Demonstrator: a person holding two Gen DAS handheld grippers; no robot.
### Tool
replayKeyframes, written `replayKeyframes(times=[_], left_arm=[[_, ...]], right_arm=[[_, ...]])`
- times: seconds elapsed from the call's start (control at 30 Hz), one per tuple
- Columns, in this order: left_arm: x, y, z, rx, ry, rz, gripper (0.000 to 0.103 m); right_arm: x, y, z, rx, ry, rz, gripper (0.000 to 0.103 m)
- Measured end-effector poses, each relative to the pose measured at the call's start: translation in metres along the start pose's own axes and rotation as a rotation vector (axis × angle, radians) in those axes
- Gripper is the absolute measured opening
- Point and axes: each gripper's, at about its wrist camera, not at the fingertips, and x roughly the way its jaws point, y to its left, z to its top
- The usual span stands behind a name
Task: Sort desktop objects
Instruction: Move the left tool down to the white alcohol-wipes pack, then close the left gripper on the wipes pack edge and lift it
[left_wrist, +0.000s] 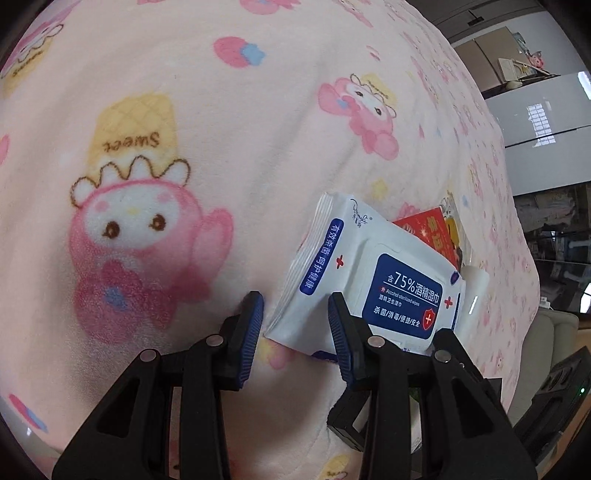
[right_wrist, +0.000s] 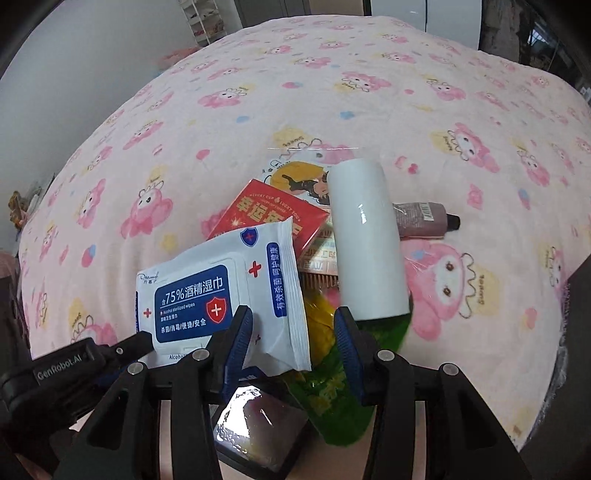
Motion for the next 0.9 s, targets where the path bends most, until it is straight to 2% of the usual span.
replayKeyframes(times=[0.07,0.23,0.27,0.3,0.43,0.5,0.57,0.63,0.73,0.8,0.9], left_arm=[[-0.003,-0.004,-0.002,0.021,-0.002,0.000,0.031],[-0.008,-0.019,-0.011,0.102,-0.006,0.015,0.030],[-0.007,-0.023,-0.013,0.124,0.005,0.008,0.024],[-0.008,-0.025,-0.015,0.135,0.013,-0.001,0.023],[-0.009,-0.028,-0.021,0.135,0.033,-0.042,0.025],[-0.010,-0.029,-0.023,0.135,0.042,-0.062,0.025],[-0.011,-0.031,-0.026,0.135,0.052,-0.082,0.025],[-0.012,-0.032,-0.029,0.134,0.062,-0.102,0.025],[-0.010,-0.032,-0.031,0.127,0.073,-0.121,0.025],[-0.007,-0.030,-0.030,0.118,0.078,-0.124,0.034],[-0.001,-0.027,-0.029,0.103,0.086,-0.130,0.037]], right_arm=[[-0.007,0.004,0.000,-0.010,0.011,0.067,0.026],[-0.045,0.017,-0.022,-0.090,0.004,0.084,0.024],[-0.053,0.015,-0.028,-0.092,0.006,0.094,0.024],[-0.063,0.011,-0.036,-0.087,0.006,0.106,0.024],[-0.096,-0.011,-0.078,-0.028,-0.016,0.183,0.024],[-0.096,-0.021,-0.095,0.005,-0.022,0.173,0.024],[-0.087,-0.030,-0.105,0.036,-0.003,0.121,0.024],[-0.079,-0.036,-0.107,0.062,0.000,0.080,0.024],[-0.084,-0.038,-0.099,0.091,-0.041,0.112,0.025],[-0.084,-0.034,-0.089,0.093,-0.059,0.124,0.028],[-0.073,-0.026,-0.076,0.084,-0.050,0.127,0.032]])
